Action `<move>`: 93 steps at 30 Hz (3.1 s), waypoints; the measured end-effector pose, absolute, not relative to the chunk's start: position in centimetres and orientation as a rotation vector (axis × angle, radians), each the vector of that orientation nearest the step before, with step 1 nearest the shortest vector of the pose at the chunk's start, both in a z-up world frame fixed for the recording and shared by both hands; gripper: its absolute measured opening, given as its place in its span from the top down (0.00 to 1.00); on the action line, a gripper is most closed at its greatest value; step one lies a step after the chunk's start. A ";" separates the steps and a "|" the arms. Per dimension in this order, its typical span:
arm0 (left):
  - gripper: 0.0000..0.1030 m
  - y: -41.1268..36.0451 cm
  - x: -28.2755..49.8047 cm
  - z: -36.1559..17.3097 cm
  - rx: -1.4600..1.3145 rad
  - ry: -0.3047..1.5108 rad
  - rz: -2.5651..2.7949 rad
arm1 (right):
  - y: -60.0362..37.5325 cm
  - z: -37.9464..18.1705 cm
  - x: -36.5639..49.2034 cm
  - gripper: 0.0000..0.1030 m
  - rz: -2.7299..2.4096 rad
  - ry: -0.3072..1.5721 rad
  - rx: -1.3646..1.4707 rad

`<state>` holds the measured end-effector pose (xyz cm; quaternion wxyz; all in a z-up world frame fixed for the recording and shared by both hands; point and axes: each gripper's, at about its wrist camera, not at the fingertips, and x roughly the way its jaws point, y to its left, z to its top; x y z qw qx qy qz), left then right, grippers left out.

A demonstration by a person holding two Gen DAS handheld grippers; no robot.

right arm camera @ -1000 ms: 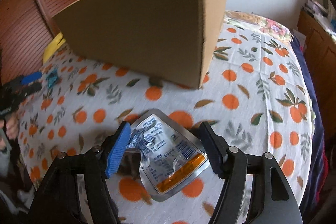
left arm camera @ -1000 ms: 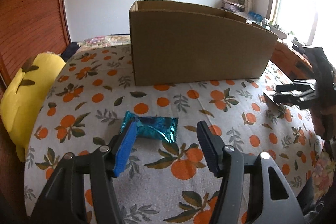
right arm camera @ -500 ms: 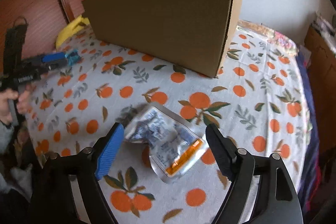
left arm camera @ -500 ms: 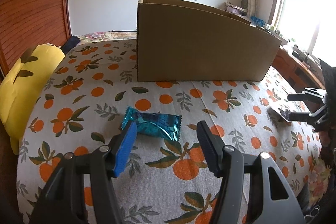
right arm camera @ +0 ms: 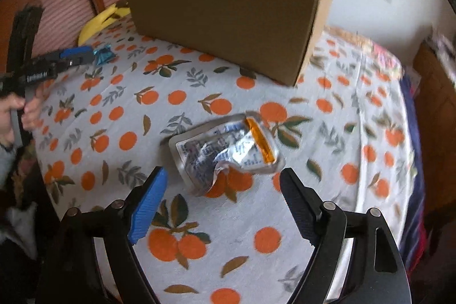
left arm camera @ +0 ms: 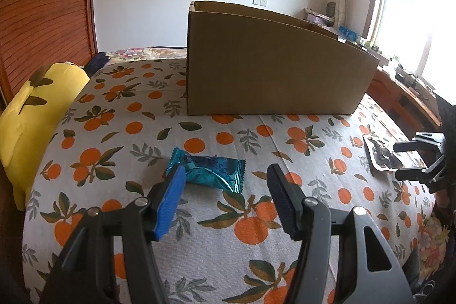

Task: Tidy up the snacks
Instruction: 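Grasp the silver orange-banded foil packet with the right gripper while the left gripper approaches the teal candy, then close the left gripper on the teal foil candy and lift it, then carry the teal candy and silver packet over the box and release both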

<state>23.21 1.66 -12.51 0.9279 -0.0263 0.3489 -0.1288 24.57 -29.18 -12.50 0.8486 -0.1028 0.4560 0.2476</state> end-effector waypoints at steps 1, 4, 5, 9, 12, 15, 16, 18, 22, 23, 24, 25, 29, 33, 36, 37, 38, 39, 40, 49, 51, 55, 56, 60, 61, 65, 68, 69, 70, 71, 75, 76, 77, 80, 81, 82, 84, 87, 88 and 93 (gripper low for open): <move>0.42 1.6 23.2 -12.5 -0.053 0.714 -0.264 | -29.4 -12.5 24.5 0.20 0.528 0.966 -0.177; 0.42 1.6 23.2 -12.5 -0.053 0.714 -0.264 | -29.3 -12.7 25.0 0.20 0.539 0.975 -0.085; 0.42 1.7 23.1 -12.5 -0.054 0.713 -0.263 | -29.0 -12.7 25.2 0.22 0.534 0.974 -0.075; 0.42 1.7 23.2 -12.5 -0.062 0.712 -0.265 | -27.8 -12.8 26.3 0.25 0.500 0.961 -0.063; 0.42 1.9 23.2 -12.5 -0.072 0.712 -0.262 | -26.9 -12.9 27.1 0.29 0.438 0.948 -0.084; 0.42 2.0 23.2 -12.6 -0.074 0.718 -0.251 | -26.2 -13.2 27.4 0.38 0.376 0.932 -0.134; 0.42 1.9 23.3 -12.6 -0.072 0.728 -0.244 | -26.0 -13.3 27.5 0.47 0.340 0.922 -0.168; 0.42 1.6 23.5 -12.7 -0.057 0.748 -0.232 | -26.0 -13.2 27.6 0.54 0.334 0.909 -0.166; 0.42 1.8 24.1 -12.8 -0.145 0.818 -0.247 | -26.3 -13.5 27.2 0.60 0.337 0.877 -0.154; 0.42 1.7 24.3 -12.9 -0.149 0.834 -0.233 | -26.4 -13.5 27.2 0.60 0.338 0.875 -0.153; 0.42 1.7 24.5 -13.0 -0.147 0.844 -0.221 | -26.4 -13.6 27.0 0.60 0.338 0.875 -0.154; 0.42 1.6 24.7 -13.1 -0.148 0.852 -0.213 | -26.4 -13.6 27.0 0.60 0.337 0.876 -0.152; 0.42 1.4 26.0 -13.4 -0.163 0.897 -0.196 | -26.5 -13.7 26.6 0.60 0.340 0.875 -0.149; 0.42 1.1 27.5 -13.7 -0.171 0.929 -0.173 | -26.6 -13.7 26.5 0.60 0.341 0.876 -0.147; 0.42 0.7 28.2 -13.7 -0.145 0.928 -0.156 | -26.6 -13.5 26.7 0.60 0.341 0.876 -0.147; 0.42 0.5 28.4 -13.7 -0.130 0.929 -0.148 | -26.6 -13.6 26.5 0.60 0.340 0.875 -0.148; 0.47 0.4 28.5 -13.8 -0.122 0.930 -0.141 | -26.5 -13.6 26.5 0.60 0.339 0.874 -0.151; 0.58 0.4 28.4 -13.8 -0.115 0.926 -0.140 | -26.5 -13.6 26.5 0.60 0.339 0.874 -0.152; 0.65 0.4 28.4 -13.8 -0.109 0.923 -0.140 | -26.4 -13.4 26.7 0.60 0.338 0.874 -0.154; 0.81 0.9 26.2 -12.6 -0.071 0.849 -0.150 | -27.3 -12.8 26.5 0.74 0.344 0.857 -0.122; 0.81 1.0 25.9 -12.0 -0.078 0.836 -0.161 | -27.2 -12.5 26.2 0.78 0.350 0.849 -0.123; 0.81 1.0 25.4 -10.7 -0.094 0.802 -0.179 | -26.7 -11.7 26.0 0.78 0.351 0.836 -0.136; 0.81 1.0 25.2 -10.3 -0.097 0.792 -0.185 | -27.0 -11.2 25.9 0.78 0.351 0.825 -0.124; 0.81 0.1 24.7 -8.9 -0.082 0.763 -0.213 | -27.5 -9.2 25.5 0.78 0.359 0.787 -0.093; 0.81 -0.1 24.6 -8.6 -0.080 0.756 -0.215 | -27.7 -8.6 25.3 0.78 0.359 0.776 -0.090; 0.81 -1.0 24.5 -6.7 -0.068 0.720 -0.240 | -28.1 -6.1 25.0 0.78 0.355 0.738 -0.083; 0.81 -1.8 24.7 -5.0 -0.047 0.690 -0.256 | -28.4 -4.4 24.9 0.78 0.353 0.713 -0.091; 0.81 -2.1 24.8 -4.3 -0.038 0.679 -0.261 | -28.5 -3.9 24.8 0.78 0.351 0.702 -0.094; 0.81 -2.4 24.9 -3.6 -0.028 0.666 -0.268 | -28.6 -3.3 24.8 0.78 0.351 0.693 -0.097; 0.81 -2.6 25.0 -3.2 -0.021 0.659 -0.271 | -28.7 -2.7 24.9 0.78 0.350 0.684 -0.100; 0.81 -3.6 25.6 -0.7 0.016 0.615 -0.287 | -28.6 -0.7 25.3 0.78 0.349 0.651 -0.117; 0.81 -3.9 25.7 -0.3 0.025 0.605 -0.289 | -28.5 -0.4 25.4 0.78 0.349 0.644 -0.121; 0.81 -4.1 25.9 0.2 0.035 0.596 -0.294 | -28.4 0.1 25.6 0.78 0.350 0.636 -0.127; 0.81 -4.9 26.6 1.5 0.061 0.573 -0.302 | -27.9 1.2 26.2 0.78 0.357 0.615 -0.142; 0.81 -5.0 26.8 1.9 0.064 0.566 -0.306 | -27.6 1.5 26.4 0.78 0.361 0.609 -0.149; 0.81 -5.2 27.0 2.2 0.069 0.562 -0.309 | -27.3 1.9 26.8 0.78 0.365 0.602 -0.159; 0.81 -5.6 27.5 2.6 0.086 0.551 -0.313 | -26.8 2.4 27.2 0.78 0.372 0.592 -0.166; 0.81 -6.1 28.4 3.0 0.094 0.547 -0.323 | -26.2 2.8 28.1 0.78 0.385 0.585 -0.172; 0.81 -6.2 28.8 3.0 0.097 0.546 -0.324 | -26.0 2.8 28.4 0.78 0.388 0.586 -0.174; 0.81 -6.8 30.7 2.8 0.105 0.547 -0.339 | -24.7 2.4 30.6 0.78 0.407 0.595 -0.184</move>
